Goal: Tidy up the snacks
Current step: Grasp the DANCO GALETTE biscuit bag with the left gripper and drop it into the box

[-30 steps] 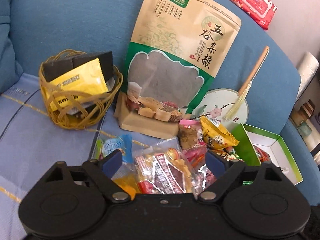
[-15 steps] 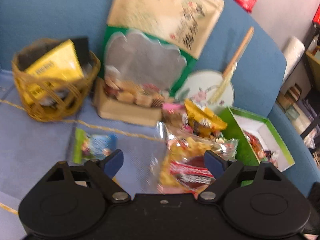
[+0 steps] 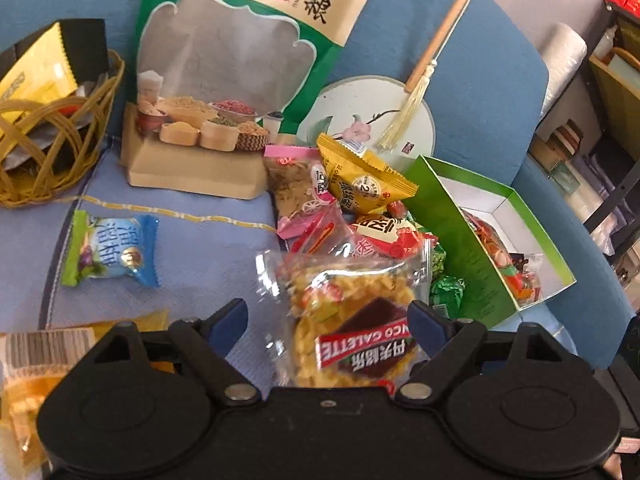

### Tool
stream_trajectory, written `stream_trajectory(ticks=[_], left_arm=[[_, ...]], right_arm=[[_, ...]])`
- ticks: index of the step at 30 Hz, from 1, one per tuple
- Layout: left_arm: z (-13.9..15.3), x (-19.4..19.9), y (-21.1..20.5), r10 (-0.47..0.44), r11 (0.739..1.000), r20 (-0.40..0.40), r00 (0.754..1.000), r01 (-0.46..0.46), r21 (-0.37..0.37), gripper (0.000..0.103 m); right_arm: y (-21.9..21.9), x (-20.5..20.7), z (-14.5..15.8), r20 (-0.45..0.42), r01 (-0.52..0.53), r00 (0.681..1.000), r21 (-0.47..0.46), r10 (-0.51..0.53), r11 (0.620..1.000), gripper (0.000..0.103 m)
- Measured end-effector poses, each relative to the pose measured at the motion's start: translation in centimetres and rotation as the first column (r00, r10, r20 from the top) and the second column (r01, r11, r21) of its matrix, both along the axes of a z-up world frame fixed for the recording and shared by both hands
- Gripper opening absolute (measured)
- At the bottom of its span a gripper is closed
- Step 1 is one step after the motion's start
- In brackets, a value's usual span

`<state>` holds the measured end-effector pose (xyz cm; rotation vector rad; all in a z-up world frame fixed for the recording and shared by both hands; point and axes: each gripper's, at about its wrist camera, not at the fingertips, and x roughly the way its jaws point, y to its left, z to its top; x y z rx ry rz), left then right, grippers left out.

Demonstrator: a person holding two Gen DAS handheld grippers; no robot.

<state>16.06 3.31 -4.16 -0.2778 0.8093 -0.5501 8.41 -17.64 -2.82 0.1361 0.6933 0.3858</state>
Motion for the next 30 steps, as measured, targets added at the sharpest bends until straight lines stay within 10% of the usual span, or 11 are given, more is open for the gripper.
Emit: stream_trajectory(ticks=[7, 9, 11, 13, 30], left_arm=[[-0.4, 0.1, -0.4, -0.024, 1.000, -0.014, 1.000, 0.023, -0.018, 0.053], [-0.3, -0.3, -0.2, -0.023, 0.999, -0.020, 1.000, 0.023, -0.028, 0.017], [-0.1, -0.8, -0.1, 0.005, 0.999, -0.038, 0.999, -0.006, -0.039, 0.013], [0.7, -1.2, -0.3, 0.007, 0.999, -0.025, 1.000, -0.008, -0.045, 0.010], [9.4, 2.1, -16.7, -0.209, 0.971, 0.185, 0.960, 0.226, -0.075, 0.010]], right_arm=[[0.3, 1.0, -0.9, 0.016, -0.048, 0.999, 0.003, 0.048, 0.999, 0.089], [-0.1, 1.1, -1.3, -0.024, -0.048, 0.998, 0.051, 0.050, 0.998, 0.086], [-0.3, 0.8, -0.8, -0.017, -0.045, 0.999, 0.059, 0.046, 0.997, 0.053], [-0.2, 0.4, 0.6, 0.027, -0.029, 0.999, 0.009, 0.028, 1.000, 0.045], [-14.0, -1.0, 7.8, 0.272, 0.330, 0.907, 0.019, -0.323, 0.944, 0.043]])
